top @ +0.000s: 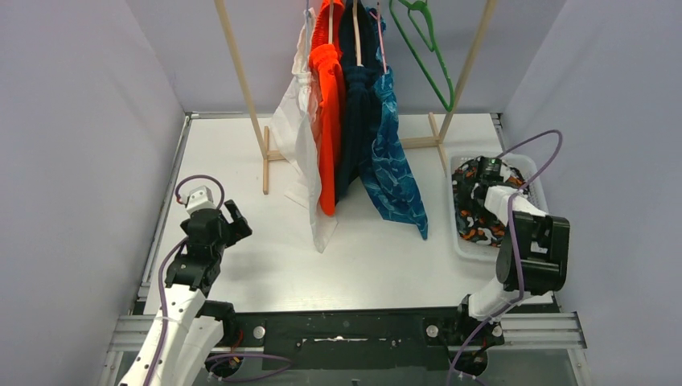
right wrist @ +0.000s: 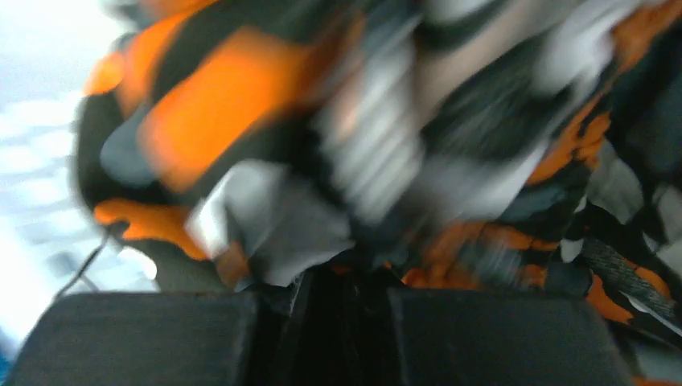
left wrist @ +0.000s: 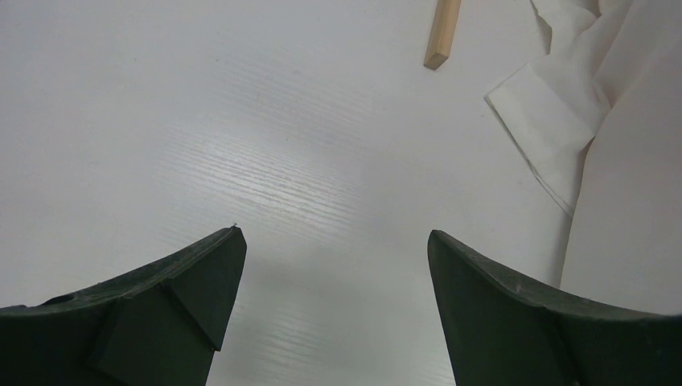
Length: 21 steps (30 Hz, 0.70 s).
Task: Remove the shorts from the hanger
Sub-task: Place the shorts in the basket.
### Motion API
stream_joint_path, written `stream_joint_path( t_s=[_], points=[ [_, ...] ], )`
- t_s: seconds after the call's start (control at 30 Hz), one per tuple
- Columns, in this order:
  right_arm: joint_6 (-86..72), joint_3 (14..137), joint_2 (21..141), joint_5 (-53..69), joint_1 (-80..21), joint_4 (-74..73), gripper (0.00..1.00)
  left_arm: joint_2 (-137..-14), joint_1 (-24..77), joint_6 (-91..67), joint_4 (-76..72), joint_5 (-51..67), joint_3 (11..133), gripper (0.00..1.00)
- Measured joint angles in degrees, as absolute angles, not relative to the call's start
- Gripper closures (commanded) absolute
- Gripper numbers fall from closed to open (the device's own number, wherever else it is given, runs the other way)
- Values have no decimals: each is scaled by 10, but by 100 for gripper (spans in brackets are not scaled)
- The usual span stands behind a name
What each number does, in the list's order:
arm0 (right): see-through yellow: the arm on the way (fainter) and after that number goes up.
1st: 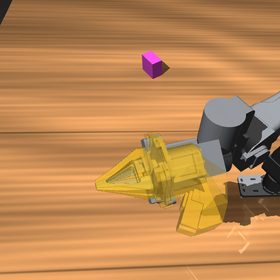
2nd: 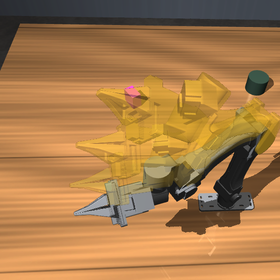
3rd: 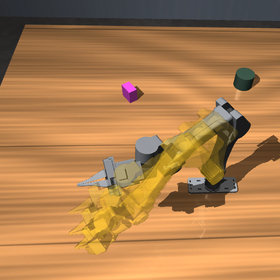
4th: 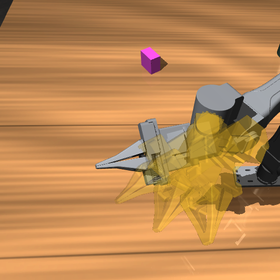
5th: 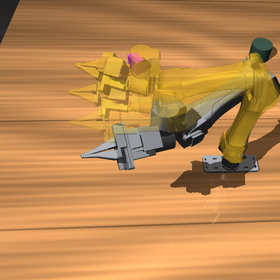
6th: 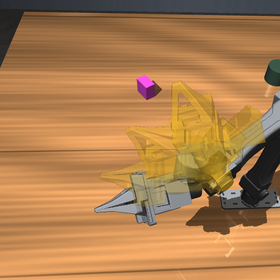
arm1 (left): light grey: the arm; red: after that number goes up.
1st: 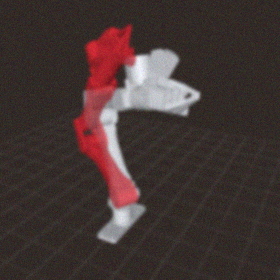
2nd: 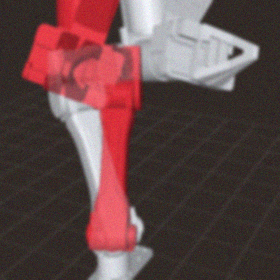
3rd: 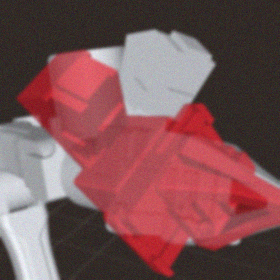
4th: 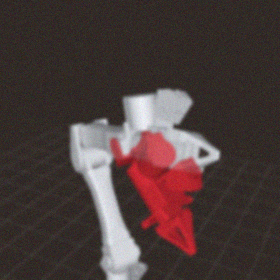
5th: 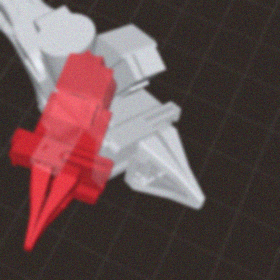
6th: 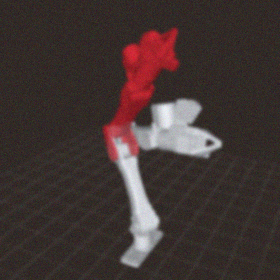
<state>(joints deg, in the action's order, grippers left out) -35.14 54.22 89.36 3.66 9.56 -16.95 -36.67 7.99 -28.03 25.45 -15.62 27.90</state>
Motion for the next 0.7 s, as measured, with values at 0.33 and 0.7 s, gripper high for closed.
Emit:
stream_joint_path(
  t_s=[0.33,0.7],
  points=[
    [-318,508,919,34,16,-193,82,-371,78,-281,254,-156,279,15],
    [-299,566,876,50,35,-273,39,-371,78,-281,254,-157,279,15]
  ],
)
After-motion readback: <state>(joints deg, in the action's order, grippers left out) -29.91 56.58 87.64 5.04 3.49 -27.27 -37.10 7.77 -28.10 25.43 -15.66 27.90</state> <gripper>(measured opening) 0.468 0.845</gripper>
